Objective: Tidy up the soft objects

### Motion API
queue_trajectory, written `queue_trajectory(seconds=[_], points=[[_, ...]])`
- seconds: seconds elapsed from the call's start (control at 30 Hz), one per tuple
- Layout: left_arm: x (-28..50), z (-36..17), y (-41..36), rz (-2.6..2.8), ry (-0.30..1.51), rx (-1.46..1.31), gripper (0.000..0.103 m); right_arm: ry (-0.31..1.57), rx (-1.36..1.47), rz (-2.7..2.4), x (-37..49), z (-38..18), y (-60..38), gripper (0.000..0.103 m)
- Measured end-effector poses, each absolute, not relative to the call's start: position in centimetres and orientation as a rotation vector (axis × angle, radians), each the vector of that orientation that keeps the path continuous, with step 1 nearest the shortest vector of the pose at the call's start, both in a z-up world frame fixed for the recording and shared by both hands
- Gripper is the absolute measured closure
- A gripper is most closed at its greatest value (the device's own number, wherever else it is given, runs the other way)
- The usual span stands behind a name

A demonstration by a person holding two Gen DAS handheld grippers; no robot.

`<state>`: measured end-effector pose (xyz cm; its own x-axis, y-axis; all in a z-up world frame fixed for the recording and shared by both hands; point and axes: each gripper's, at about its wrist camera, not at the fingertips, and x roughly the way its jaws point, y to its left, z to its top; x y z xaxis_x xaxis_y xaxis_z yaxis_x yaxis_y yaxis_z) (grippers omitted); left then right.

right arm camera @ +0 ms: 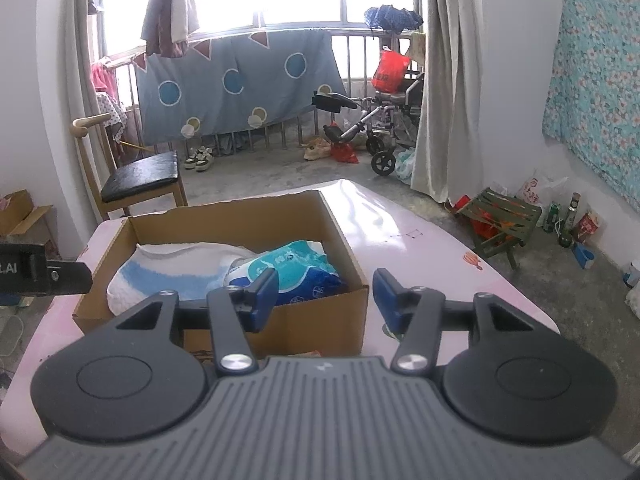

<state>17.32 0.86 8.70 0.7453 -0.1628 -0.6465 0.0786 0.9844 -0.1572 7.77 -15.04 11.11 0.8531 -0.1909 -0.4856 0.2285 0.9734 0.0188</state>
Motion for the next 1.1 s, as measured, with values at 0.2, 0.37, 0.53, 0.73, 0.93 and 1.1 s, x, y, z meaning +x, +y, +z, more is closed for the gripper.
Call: queue_trajectory(seconds=[0.2, 0.37, 0.53, 0.73, 0.93, 1.1], points=[[17.4, 8.6, 0.7, -0.130, 0.720, -0.109, 0.002, 0.536, 0.143, -0.234, 8.0, 10.7, -16.0, 0.051], [17.5, 8.5, 0.5, -0.123, 0.726, -0.098, 0.002, 0.536, 0.126, -0.238, 7.9, 10.6, -16.0, 0.050], [17.4, 8.7, 0.5, -0.130, 0.724, -0.098, 0.002, 0.534, 0.146, -0.236, 7.7, 10.7, -16.3, 0.049], [17.3, 8.8, 0.4, -0.122, 0.724, -0.089, 0.002, 0.539, 0.140, -0.232, 7.7, 10.6, -16.2, 0.049], [17.2, 8.8, 0.2, -0.106, 0.726, -0.070, 0.002, 0.542, 0.136, -0.221, 7.7, 10.7, -16.4, 0.047], [17.1, 8.9, 0.2, -0.078, 0.728, -0.060, 0.001, 0.548, 0.104, -0.241, 7.9, 10.5, -16.5, 0.047]])
